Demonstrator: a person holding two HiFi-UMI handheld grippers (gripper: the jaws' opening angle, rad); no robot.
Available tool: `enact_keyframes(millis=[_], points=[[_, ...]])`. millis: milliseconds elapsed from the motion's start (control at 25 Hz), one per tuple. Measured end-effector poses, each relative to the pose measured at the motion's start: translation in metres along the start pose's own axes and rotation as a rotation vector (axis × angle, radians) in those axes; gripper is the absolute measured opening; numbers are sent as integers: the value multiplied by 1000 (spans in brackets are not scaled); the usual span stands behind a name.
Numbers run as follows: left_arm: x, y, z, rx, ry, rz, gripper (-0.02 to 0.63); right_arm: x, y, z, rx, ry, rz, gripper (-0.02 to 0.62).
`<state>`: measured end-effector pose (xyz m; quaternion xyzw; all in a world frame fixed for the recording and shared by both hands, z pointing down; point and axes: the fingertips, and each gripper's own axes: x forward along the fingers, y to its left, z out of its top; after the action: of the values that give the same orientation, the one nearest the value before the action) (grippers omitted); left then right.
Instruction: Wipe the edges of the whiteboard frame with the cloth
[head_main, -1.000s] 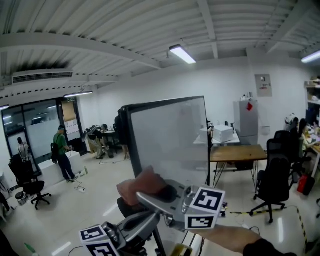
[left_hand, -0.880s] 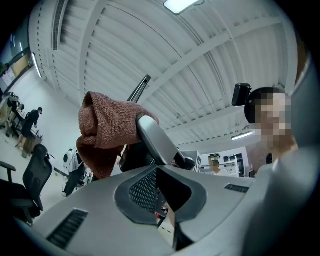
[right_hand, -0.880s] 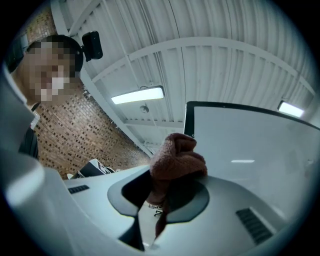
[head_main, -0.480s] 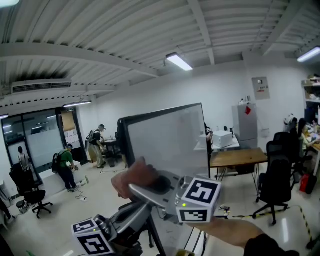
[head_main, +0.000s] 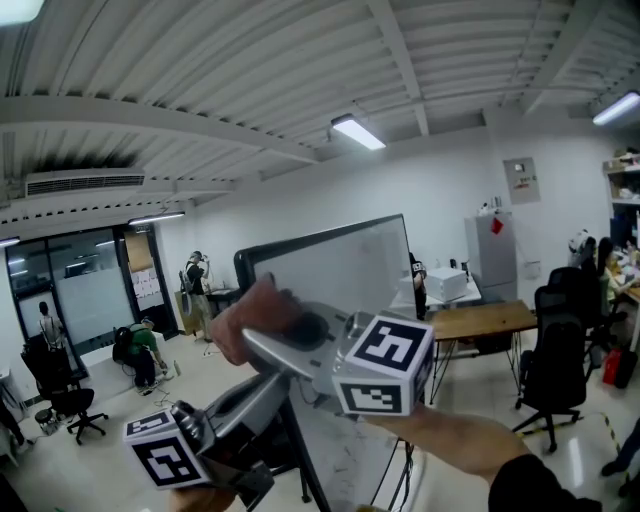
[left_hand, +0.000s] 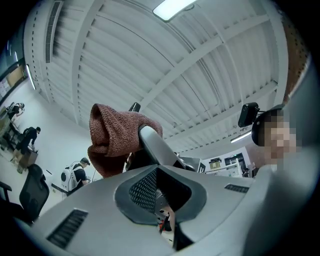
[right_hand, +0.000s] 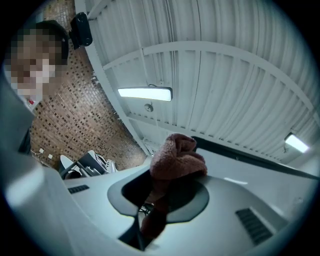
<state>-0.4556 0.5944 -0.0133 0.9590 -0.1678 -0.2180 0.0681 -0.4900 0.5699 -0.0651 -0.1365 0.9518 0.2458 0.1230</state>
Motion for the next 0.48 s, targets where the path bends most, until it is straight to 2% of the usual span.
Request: enact_keyframes(millis=[200, 480], points=[[10, -4, 25, 9, -18, -3, -5, 11, -11, 24, -60, 7, -11, 87], [20, -6, 54, 105, -14, 28, -5, 22, -24, 48, -109, 17, -3, 86]])
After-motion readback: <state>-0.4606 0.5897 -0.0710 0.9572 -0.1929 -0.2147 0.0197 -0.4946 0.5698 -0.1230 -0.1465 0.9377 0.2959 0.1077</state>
